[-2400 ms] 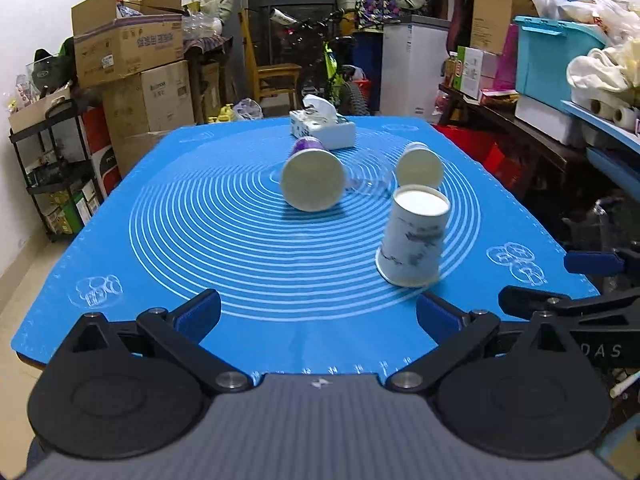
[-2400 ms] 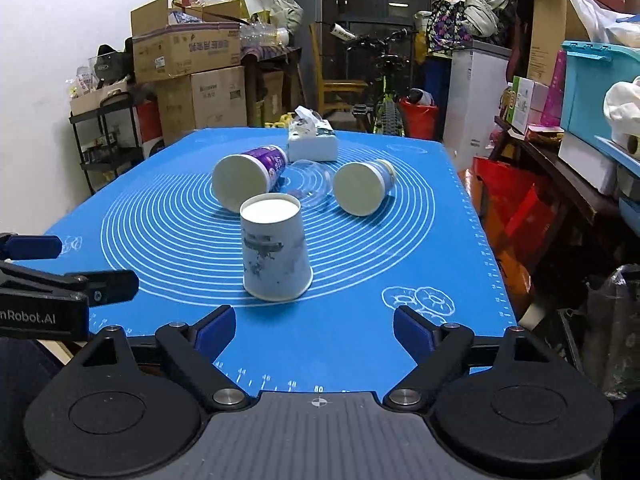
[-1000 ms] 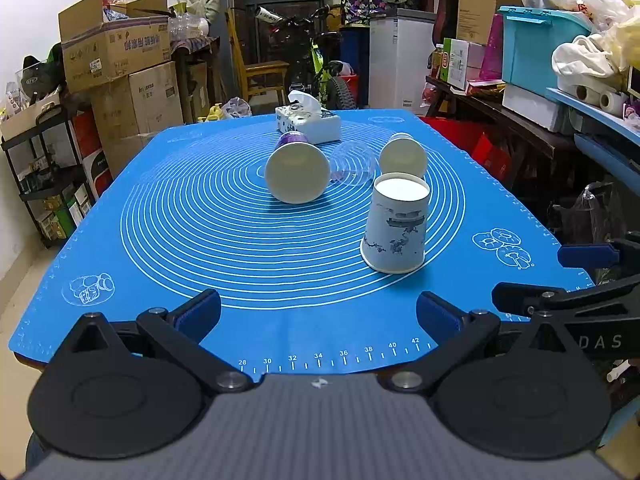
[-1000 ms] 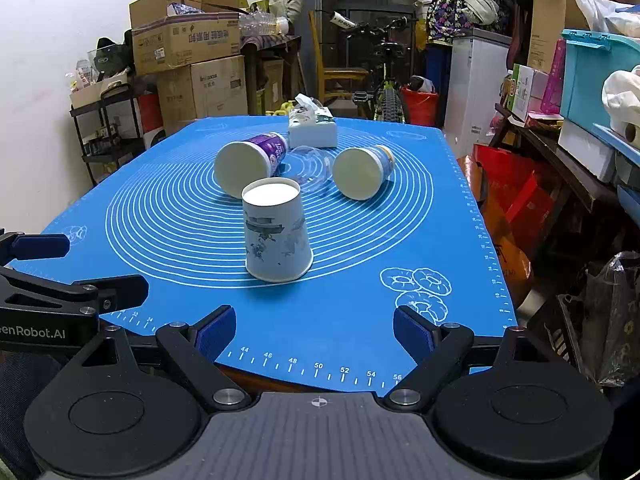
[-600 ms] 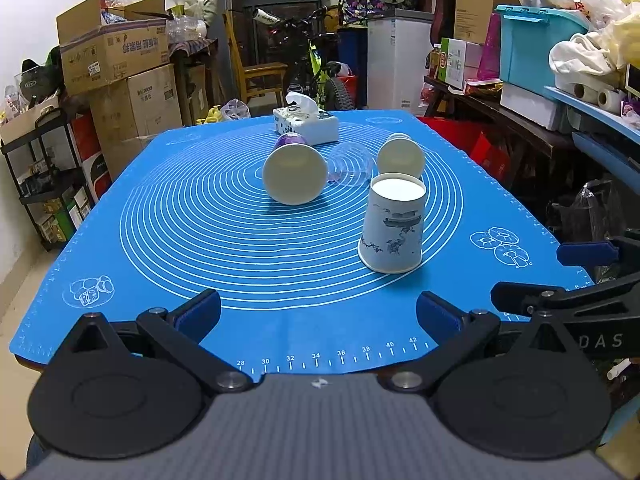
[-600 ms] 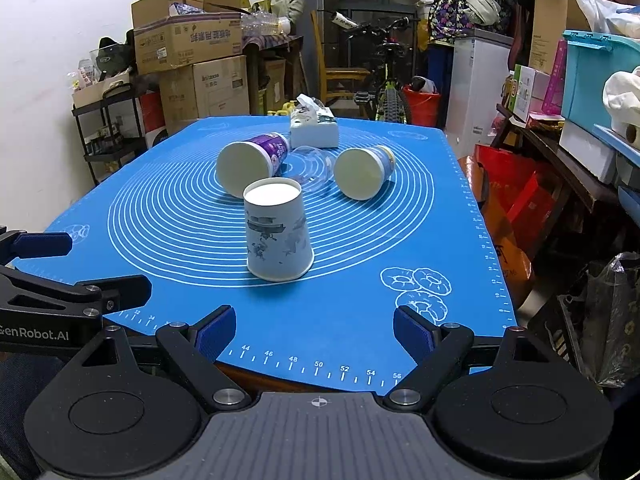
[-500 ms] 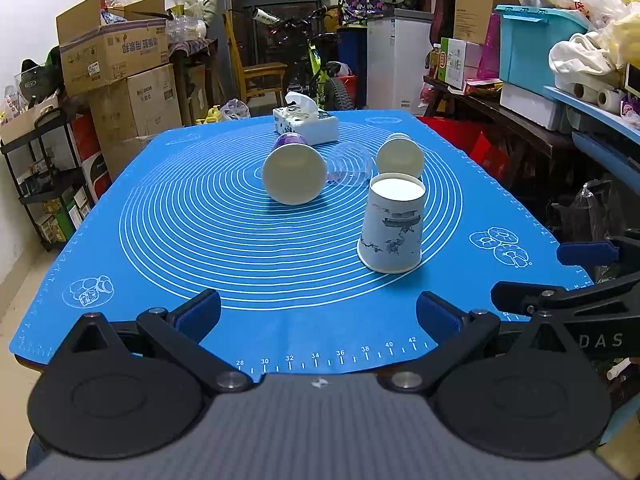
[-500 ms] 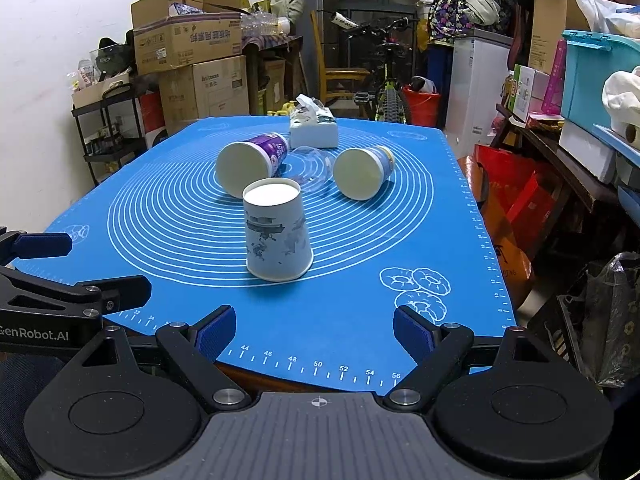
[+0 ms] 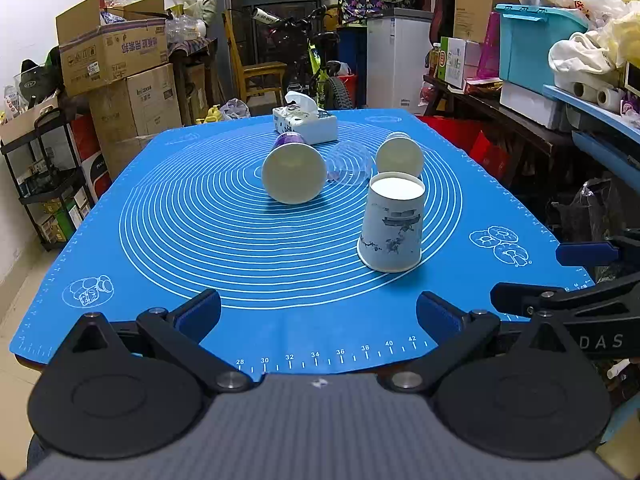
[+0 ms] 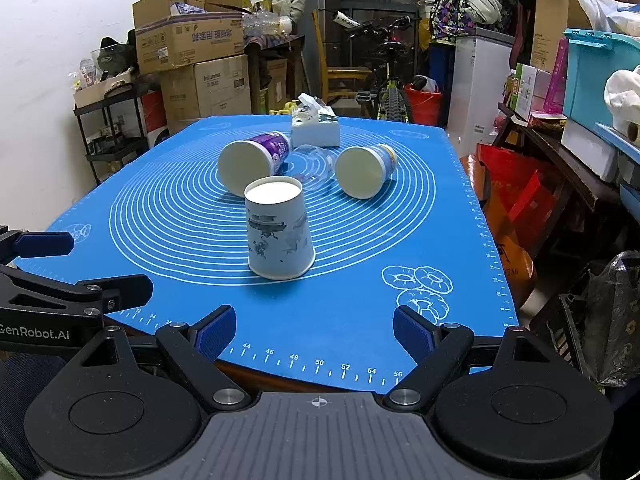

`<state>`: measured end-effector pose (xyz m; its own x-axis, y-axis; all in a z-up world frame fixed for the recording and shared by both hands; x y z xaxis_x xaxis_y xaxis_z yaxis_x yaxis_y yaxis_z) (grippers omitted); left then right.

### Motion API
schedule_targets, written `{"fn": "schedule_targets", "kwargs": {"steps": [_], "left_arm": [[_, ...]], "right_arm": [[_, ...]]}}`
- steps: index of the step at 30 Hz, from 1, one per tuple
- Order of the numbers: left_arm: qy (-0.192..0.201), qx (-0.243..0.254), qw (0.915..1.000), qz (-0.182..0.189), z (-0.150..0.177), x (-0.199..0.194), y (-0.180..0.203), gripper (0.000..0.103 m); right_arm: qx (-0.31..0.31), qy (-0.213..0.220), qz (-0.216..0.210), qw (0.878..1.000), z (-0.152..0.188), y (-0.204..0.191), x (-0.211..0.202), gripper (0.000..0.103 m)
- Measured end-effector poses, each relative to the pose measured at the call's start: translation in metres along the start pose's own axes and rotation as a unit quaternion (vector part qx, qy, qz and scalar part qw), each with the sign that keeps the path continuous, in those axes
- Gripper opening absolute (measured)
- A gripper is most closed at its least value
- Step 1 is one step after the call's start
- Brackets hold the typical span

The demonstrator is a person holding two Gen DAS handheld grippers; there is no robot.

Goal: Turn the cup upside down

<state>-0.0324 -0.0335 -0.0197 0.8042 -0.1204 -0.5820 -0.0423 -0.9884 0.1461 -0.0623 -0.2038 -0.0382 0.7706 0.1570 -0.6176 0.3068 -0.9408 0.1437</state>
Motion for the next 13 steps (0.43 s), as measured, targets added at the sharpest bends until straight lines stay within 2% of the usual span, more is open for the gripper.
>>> {"fn": "schedule_targets", "kwargs": {"steps": [13], "left_arm": [[0.005,0.002,1.0,0.003,-0.0008,-0.0014,0.0019,0.103]], "right_arm": [[-0.001,0.0,0.0,1.0,0.0003,0.0002,-0.0007,0.087]]}}
Point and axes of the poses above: each gripper's, at about its wrist camera, not at the fingertips, and x roughly the way its jaws point, y to its right, z to its underside, the point moved 1 cm from there along x, roughly the way its jaws point, and after that the axes turned 13 degrees about -x, right-handed, at the moved point
